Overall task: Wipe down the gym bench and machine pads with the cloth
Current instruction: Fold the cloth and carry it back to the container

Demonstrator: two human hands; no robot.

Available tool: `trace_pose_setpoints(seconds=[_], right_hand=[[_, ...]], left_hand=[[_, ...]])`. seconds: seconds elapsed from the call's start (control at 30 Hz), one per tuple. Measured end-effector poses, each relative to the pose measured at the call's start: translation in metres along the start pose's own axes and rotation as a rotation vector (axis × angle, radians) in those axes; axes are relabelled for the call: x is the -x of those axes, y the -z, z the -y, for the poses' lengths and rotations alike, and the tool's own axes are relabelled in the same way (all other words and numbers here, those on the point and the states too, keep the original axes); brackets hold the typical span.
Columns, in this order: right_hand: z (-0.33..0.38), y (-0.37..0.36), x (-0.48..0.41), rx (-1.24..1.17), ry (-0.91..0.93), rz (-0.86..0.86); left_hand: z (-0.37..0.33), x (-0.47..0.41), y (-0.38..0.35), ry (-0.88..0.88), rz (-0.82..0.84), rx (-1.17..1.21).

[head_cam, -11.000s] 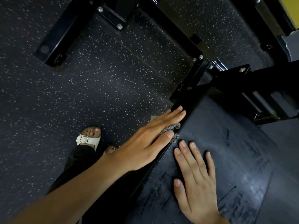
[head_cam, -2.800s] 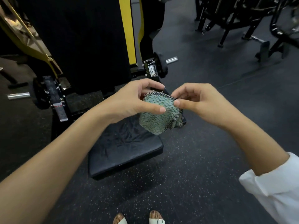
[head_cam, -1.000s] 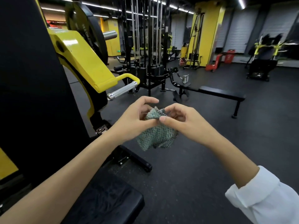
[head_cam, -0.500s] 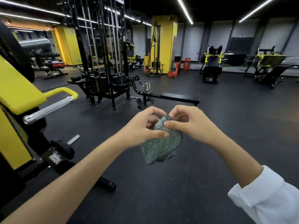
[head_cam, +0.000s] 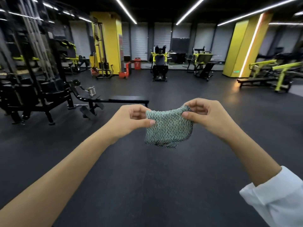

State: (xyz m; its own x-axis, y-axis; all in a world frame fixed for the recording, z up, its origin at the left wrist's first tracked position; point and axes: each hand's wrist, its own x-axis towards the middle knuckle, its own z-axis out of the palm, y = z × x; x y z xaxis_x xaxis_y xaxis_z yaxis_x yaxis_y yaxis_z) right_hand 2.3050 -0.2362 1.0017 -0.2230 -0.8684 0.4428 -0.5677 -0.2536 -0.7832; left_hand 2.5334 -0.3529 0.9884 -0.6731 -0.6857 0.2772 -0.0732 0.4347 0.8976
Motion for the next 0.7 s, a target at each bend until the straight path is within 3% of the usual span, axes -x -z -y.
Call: trace_pose_setpoints(seconds=[0.33,0.7], right_hand=[[-0.095,0.158,0.024,0.084,-0.218,-0.316],[-0.190,0.326,-0.004,0.232,-0.368,-0.646]], left_hand=[[-0.001,-0.168,-0.181,-0.086,0.296,0.326],[-0.032,-0.374,-0.365,-0.190,0.609,0.430]])
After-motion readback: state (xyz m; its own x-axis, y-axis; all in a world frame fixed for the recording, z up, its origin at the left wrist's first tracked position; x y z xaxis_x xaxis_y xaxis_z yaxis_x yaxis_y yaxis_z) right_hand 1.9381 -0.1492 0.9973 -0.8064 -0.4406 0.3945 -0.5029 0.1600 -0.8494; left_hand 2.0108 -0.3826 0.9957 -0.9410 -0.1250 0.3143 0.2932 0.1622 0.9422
